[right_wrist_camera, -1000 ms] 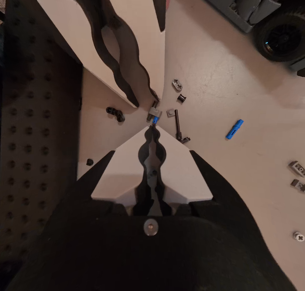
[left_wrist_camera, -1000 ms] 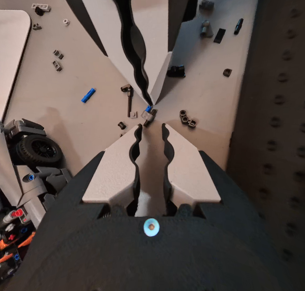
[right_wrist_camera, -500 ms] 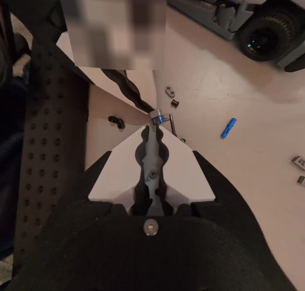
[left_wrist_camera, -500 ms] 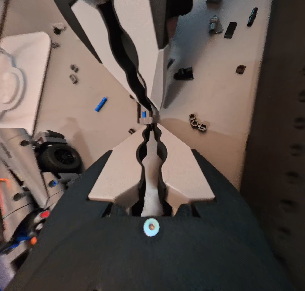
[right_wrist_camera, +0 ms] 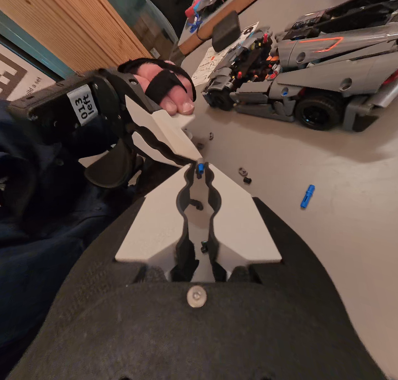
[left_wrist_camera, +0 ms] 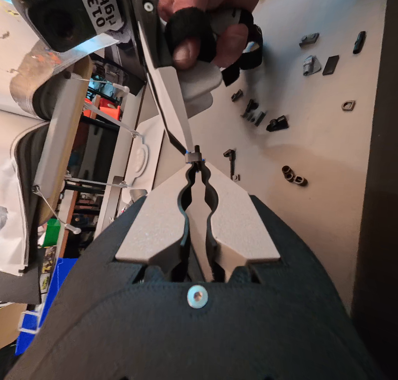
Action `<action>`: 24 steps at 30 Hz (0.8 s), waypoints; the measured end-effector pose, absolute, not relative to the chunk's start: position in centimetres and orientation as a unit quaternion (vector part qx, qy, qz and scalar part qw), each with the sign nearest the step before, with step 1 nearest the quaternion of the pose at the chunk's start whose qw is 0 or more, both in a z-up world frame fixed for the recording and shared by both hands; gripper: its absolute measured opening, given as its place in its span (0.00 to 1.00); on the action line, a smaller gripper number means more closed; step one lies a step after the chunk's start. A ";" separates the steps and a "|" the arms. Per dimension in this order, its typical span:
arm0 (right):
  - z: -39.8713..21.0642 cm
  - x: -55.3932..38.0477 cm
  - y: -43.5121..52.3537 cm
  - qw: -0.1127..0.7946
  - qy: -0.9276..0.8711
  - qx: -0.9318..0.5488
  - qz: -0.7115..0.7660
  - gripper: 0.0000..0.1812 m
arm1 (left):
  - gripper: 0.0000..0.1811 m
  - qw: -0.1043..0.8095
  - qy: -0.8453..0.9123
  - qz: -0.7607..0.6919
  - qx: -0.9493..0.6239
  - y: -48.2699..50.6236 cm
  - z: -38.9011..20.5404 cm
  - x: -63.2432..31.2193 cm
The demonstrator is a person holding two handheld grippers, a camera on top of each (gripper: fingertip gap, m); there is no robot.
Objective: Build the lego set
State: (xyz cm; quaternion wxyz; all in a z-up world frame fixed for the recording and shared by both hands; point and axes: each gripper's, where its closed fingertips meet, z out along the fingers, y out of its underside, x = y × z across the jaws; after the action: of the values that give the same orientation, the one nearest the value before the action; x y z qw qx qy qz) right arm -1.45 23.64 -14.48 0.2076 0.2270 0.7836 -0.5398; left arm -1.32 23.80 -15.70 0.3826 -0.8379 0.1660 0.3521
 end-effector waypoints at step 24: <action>-12.4 -0.4 23.0 0.010 0.837 0.075 -0.542 0.00 | 0.02 0.530 0.031 0.110 -0.840 23.9 -13.5 -0.5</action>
State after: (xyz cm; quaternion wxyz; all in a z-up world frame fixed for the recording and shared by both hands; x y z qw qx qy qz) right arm -0.39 22.98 -12.37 0.0096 0.0750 0.8367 -0.5424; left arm -0.47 23.86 -13.46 0.5305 -0.8399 0.0312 0.1104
